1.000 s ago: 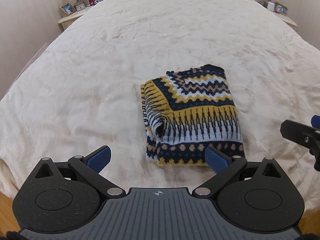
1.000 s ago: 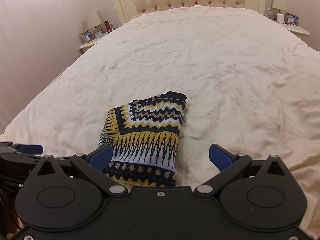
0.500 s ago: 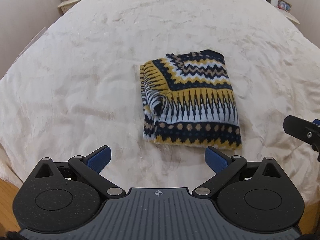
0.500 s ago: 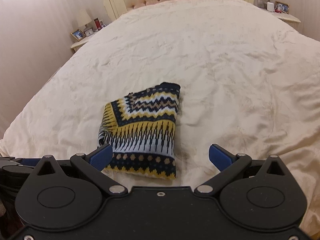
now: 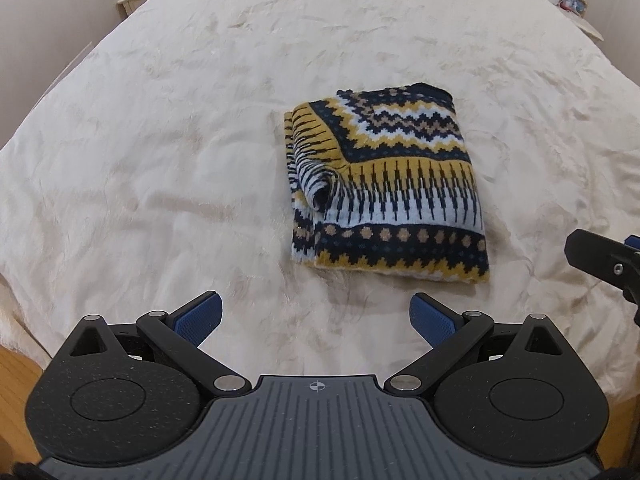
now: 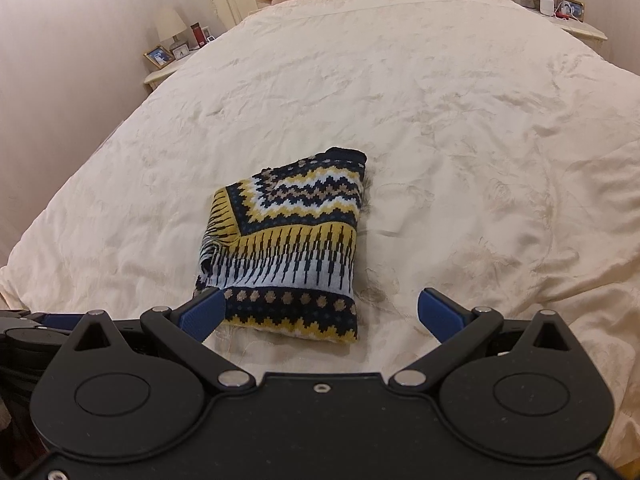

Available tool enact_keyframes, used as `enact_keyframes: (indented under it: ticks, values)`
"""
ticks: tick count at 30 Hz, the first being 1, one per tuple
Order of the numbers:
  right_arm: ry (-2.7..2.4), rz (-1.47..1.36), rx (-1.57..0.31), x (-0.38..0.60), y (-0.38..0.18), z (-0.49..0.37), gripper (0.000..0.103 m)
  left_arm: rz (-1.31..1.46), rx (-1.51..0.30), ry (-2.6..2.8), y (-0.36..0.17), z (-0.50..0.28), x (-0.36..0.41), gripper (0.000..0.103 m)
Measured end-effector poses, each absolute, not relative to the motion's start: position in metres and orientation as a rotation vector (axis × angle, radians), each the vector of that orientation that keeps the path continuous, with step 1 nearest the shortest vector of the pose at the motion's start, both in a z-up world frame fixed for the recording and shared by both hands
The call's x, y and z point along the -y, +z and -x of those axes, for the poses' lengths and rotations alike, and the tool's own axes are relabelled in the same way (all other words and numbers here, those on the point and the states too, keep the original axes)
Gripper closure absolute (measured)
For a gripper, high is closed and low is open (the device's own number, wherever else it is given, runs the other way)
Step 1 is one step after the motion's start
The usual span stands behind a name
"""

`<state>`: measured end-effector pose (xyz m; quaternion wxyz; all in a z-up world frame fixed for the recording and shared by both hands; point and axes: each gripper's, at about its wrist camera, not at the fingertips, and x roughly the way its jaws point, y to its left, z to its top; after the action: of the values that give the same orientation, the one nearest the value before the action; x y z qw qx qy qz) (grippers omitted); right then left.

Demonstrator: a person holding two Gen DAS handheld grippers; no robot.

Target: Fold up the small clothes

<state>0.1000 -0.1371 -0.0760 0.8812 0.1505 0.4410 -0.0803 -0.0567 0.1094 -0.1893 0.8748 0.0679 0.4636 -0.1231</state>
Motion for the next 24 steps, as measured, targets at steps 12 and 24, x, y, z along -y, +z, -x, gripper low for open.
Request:
enact_keyframes:
  ticks: [12, 24]
  values:
    - [-0.161, -0.315, -0.918, 0.1353, -0.0763, -0.0994, 0.001, -0.148, -0.976, -0.260, -0.1904, 0.0586, -0.1078, 0.002]
    - [-0.170, -0.317, -0.926, 0.1382, -0.0778, -0.0995, 0.001, -0.151, -0.972, -0.243, -0.1894, 0.0563, -0.1103, 0.002]
